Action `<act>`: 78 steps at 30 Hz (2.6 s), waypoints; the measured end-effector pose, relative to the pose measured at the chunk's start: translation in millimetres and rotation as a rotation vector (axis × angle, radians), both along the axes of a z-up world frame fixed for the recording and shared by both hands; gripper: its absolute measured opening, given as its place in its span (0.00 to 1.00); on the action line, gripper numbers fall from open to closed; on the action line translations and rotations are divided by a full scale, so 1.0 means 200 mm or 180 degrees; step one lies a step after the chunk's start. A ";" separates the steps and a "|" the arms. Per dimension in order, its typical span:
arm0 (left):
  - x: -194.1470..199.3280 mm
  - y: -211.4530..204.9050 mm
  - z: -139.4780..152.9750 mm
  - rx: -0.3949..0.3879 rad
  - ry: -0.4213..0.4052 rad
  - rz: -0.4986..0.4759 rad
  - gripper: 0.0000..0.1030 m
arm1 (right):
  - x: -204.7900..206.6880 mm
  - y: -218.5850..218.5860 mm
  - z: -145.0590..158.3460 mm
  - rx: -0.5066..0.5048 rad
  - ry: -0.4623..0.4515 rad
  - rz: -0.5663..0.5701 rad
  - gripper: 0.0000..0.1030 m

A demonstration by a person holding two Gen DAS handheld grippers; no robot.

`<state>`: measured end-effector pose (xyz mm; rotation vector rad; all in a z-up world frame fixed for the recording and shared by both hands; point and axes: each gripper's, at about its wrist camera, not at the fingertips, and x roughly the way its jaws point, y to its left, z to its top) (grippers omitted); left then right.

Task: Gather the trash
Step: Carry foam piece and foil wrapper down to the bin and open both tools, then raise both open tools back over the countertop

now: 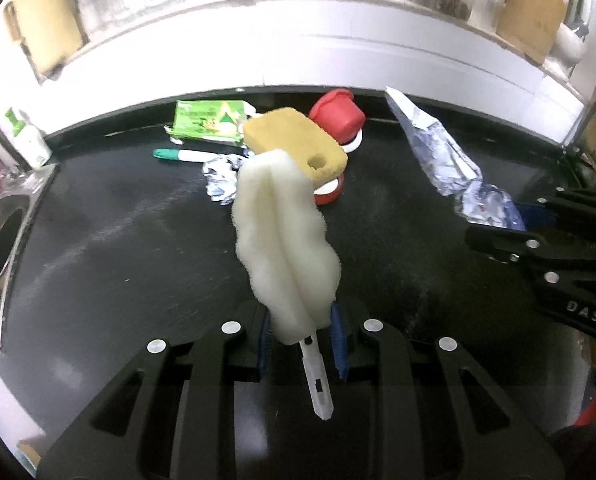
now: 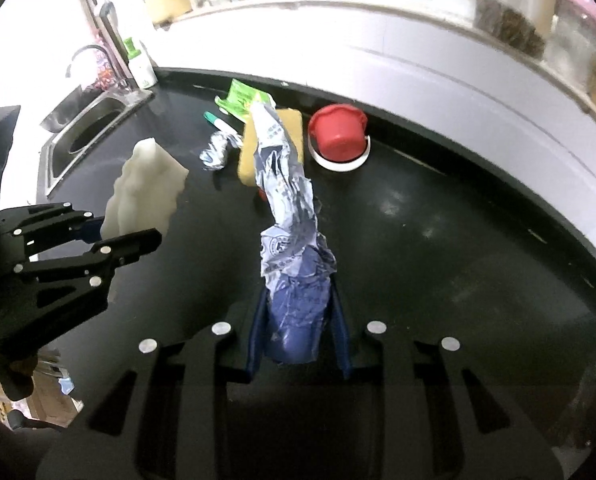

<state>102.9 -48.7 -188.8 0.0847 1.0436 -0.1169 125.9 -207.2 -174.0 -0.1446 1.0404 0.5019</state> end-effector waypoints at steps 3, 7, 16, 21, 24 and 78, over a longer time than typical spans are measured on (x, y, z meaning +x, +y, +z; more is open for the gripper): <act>-0.05 0.02 0.06 0.0007 -0.0018 0.0075 0.23 | -0.06 0.01 0.07 -0.0005 -0.0058 0.0018 0.28; -0.17 0.07 0.14 0.0030 -0.0085 0.0213 0.23 | -0.13 0.04 0.18 0.0045 -0.0117 0.0114 0.28; -0.46 0.41 0.28 0.0029 -0.0142 0.0820 0.23 | -0.30 0.41 0.36 0.0142 -0.0223 0.0678 0.28; -0.66 0.69 0.31 0.0038 -0.0119 0.1281 0.23 | -0.41 0.76 0.41 0.0232 -0.0165 0.1134 0.28; -0.82 0.93 0.31 0.0065 -0.0085 0.1627 0.23 | -0.50 1.03 0.41 0.0275 -0.0113 0.1453 0.28; -1.90 2.50 -0.65 -0.0402 0.0356 0.3273 0.80 | -1.25 3.08 -0.41 -0.0403 0.0699 0.3028 0.80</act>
